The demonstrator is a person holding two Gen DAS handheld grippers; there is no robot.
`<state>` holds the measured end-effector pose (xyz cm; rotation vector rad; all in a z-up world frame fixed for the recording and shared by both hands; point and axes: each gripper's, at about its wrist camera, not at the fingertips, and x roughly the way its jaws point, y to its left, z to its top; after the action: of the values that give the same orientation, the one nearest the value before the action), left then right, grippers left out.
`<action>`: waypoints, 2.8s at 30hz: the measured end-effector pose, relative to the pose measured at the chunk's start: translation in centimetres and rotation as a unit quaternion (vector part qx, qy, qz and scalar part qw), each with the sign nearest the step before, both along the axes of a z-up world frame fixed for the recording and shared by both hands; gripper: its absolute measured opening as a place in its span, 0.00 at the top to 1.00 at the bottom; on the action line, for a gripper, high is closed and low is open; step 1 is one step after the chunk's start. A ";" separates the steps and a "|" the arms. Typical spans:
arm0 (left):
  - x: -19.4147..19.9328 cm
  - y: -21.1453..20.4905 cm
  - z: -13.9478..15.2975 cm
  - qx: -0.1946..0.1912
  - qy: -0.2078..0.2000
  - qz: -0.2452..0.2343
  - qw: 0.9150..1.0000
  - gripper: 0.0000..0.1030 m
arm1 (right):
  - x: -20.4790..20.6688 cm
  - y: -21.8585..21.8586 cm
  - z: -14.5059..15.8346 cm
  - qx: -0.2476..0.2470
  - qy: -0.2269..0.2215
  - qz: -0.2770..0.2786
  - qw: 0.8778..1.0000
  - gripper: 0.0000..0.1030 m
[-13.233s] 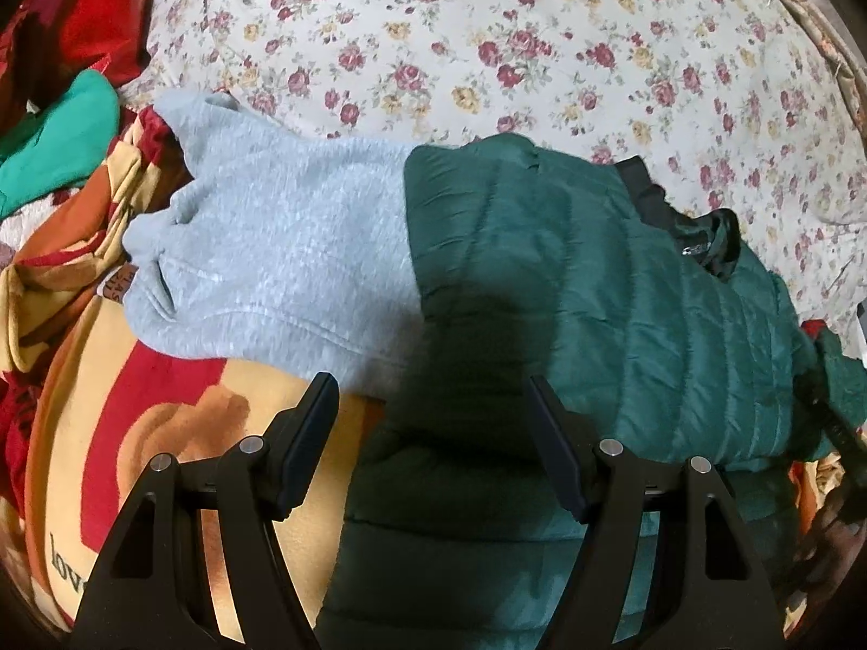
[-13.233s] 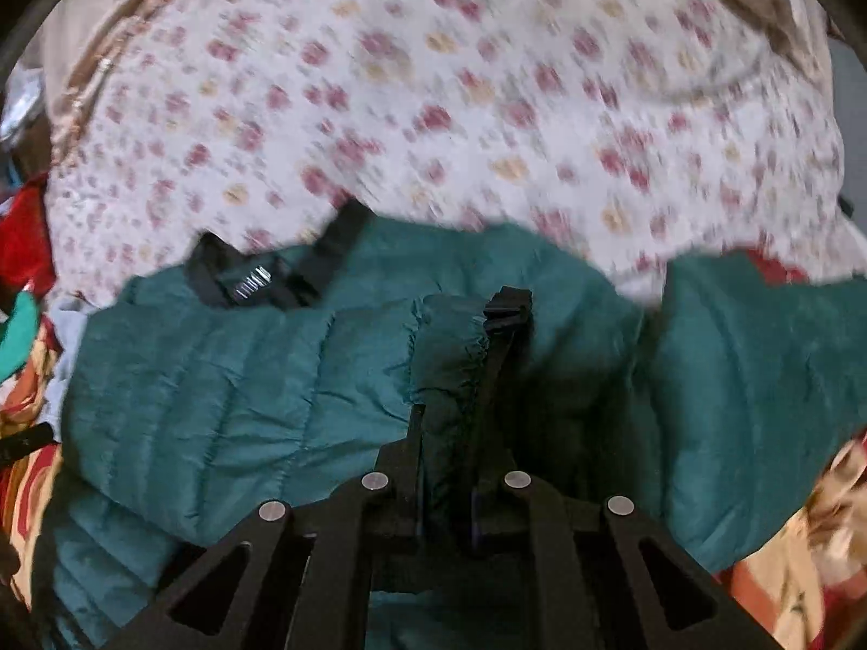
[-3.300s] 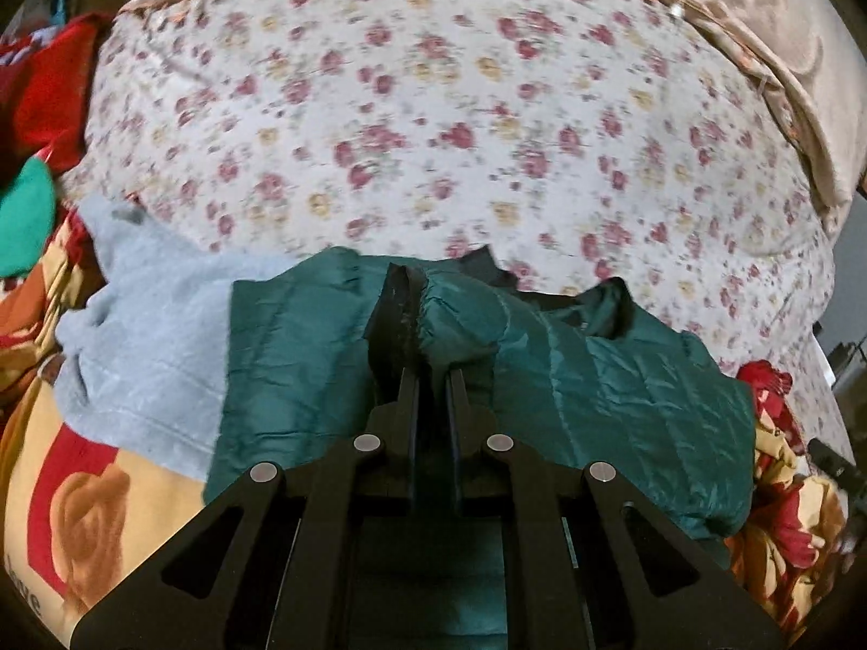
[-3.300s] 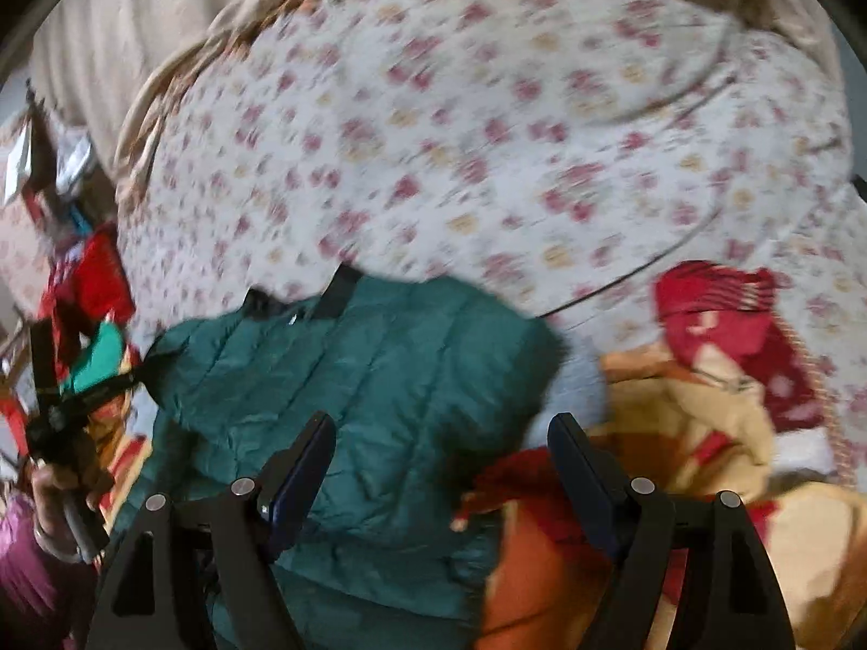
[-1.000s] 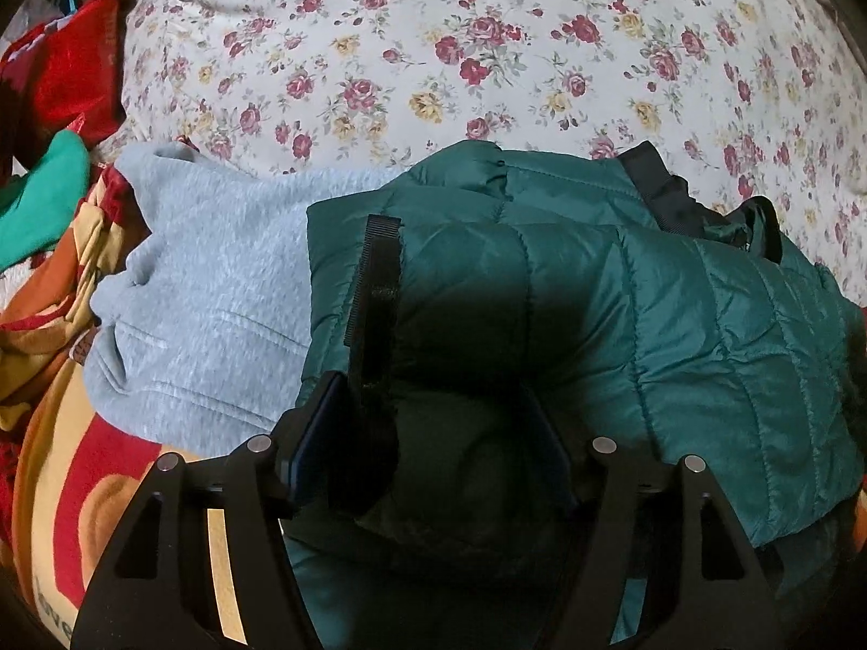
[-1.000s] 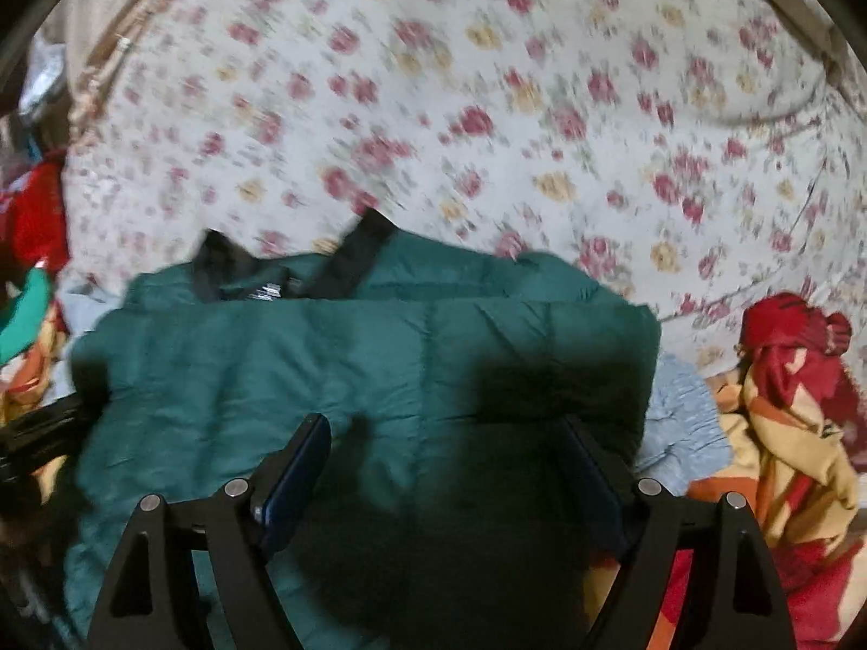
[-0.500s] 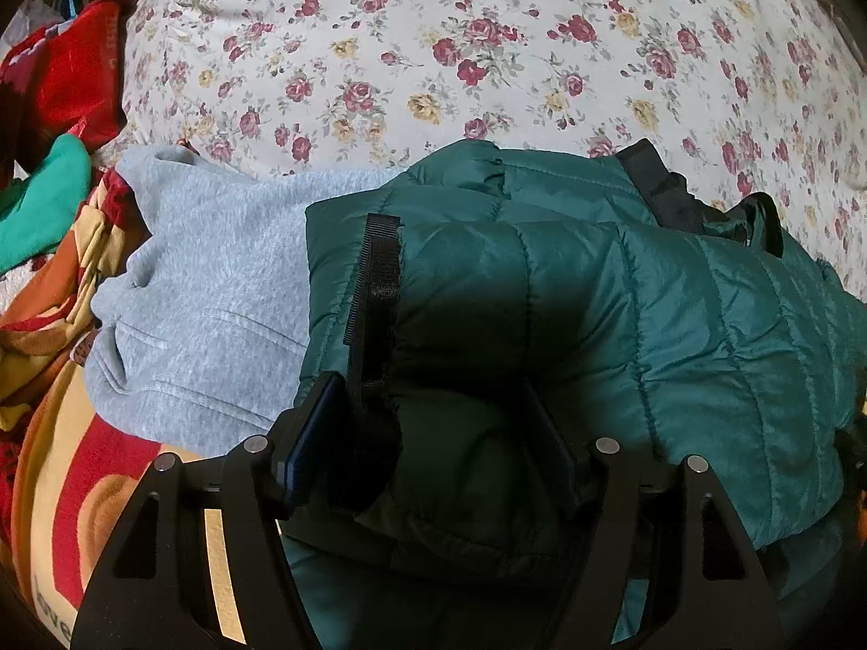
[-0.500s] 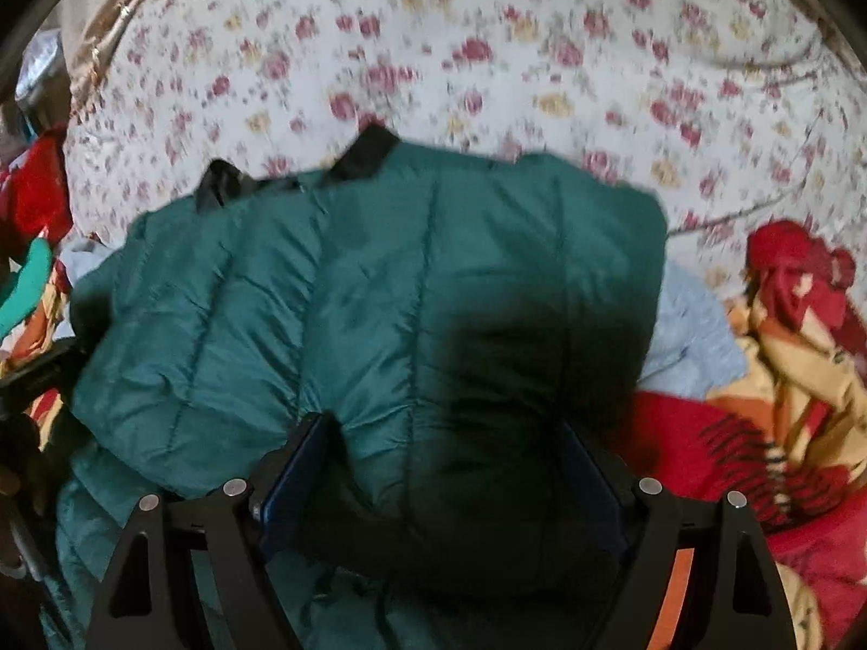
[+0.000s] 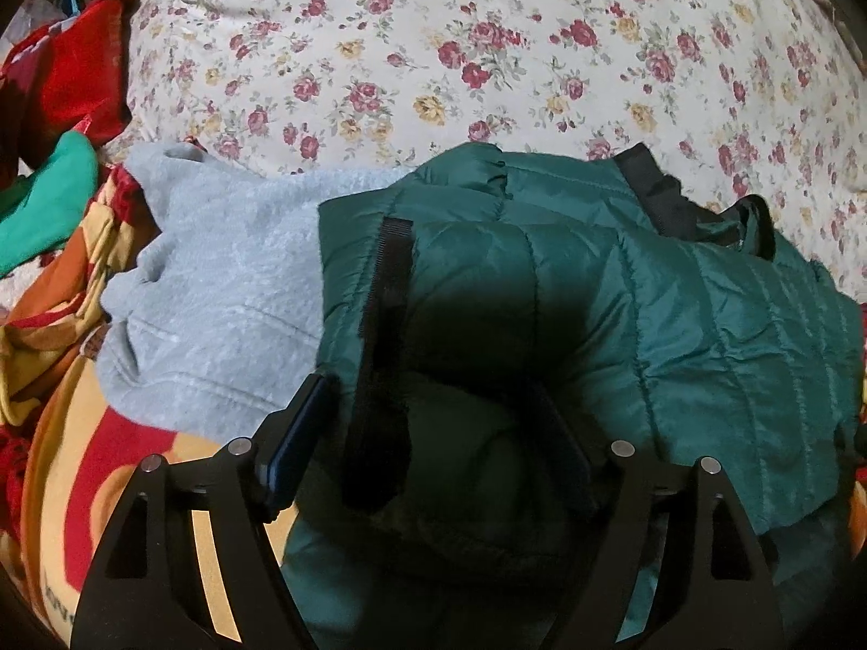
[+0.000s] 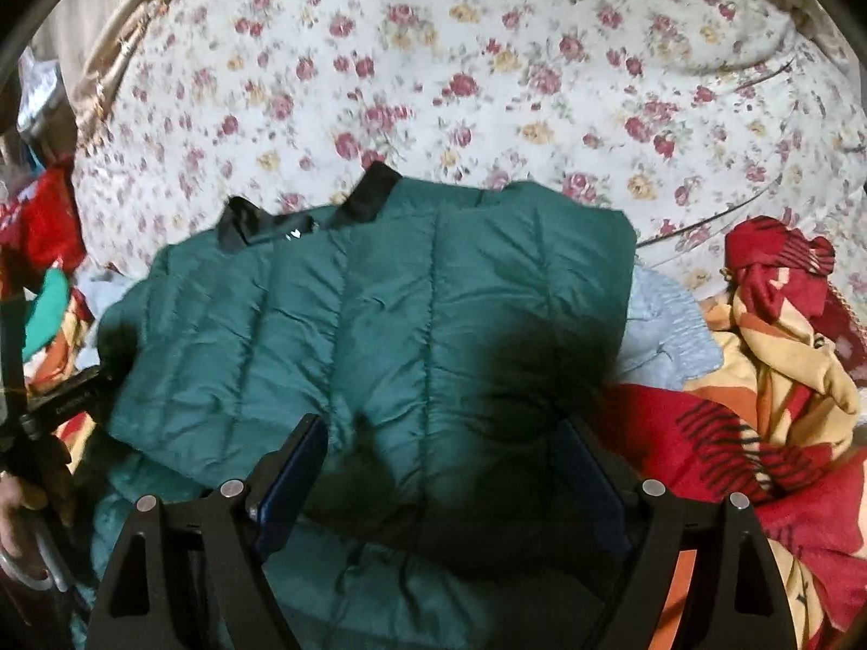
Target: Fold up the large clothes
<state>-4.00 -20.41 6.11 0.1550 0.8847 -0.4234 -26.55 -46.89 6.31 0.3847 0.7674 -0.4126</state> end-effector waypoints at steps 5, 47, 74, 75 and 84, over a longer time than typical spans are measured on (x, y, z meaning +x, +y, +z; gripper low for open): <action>-1.8 1.2 1.4 -0.030 -0.001 -0.005 1.000 0.25 | 0.1 0.3 0.2 -0.005 0.006 0.001 1.000 0.18; -14.7 19.4 0.7 -0.002 0.114 -0.043 0.993 0.25 | -16.4 8.1 -1.0 0.080 0.066 0.003 0.995 0.09; -17.2 22.2 -3.0 -0.023 0.187 -0.044 0.981 0.21 | -23.3 8.9 -6.3 0.192 0.140 0.011 0.971 0.09; -17.3 22.1 -3.0 -0.023 0.186 -0.045 0.981 0.20 | -23.4 8.9 -6.5 0.200 0.139 0.012 0.970 0.09; -17.5 21.8 -3.3 -0.028 0.187 -0.050 0.981 0.18 | -23.1 9.5 -7.2 0.217 0.138 0.027 0.966 0.09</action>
<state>-21.48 1.41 2.79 0.0688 1.2371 -0.5819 -49.69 -37.36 -0.87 0.7250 1.1439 -0.2449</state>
